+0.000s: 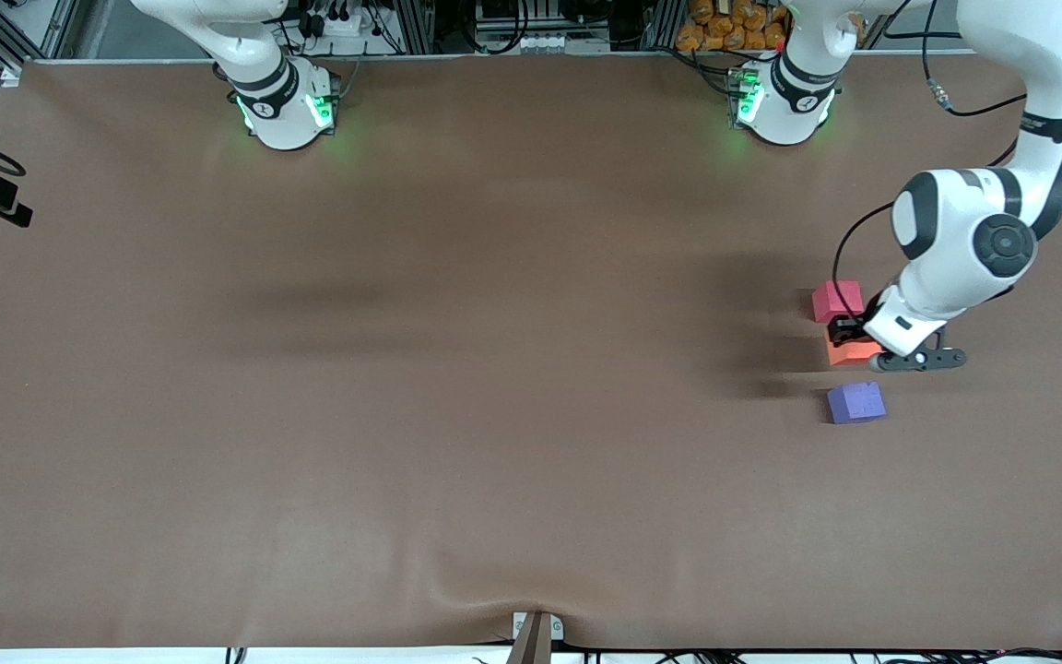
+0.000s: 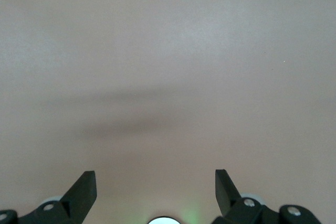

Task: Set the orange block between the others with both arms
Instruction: 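Carry the orange cube with the left gripper between the pink and purple cubes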

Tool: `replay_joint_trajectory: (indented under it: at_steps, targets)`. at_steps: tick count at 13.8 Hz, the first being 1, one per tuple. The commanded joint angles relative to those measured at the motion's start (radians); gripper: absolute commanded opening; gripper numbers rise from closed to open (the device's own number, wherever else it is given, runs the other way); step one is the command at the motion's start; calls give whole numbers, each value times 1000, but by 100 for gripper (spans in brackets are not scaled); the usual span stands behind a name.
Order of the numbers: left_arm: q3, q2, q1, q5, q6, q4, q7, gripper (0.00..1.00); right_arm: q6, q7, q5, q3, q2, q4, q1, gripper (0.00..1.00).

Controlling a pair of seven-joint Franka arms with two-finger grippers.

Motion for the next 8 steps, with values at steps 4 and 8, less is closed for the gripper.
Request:
replay_joint_trajectory:
  at_steps: [4, 8]
  targets:
    - [-14, 26, 27, 19, 46, -18, 13, 31, -10, 8, -7, 14, 12, 26, -14, 100]
    - [-16, 66, 28, 19, 89, -18, 13, 31, -10, 8, -7, 14, 13, 26, -14, 100]
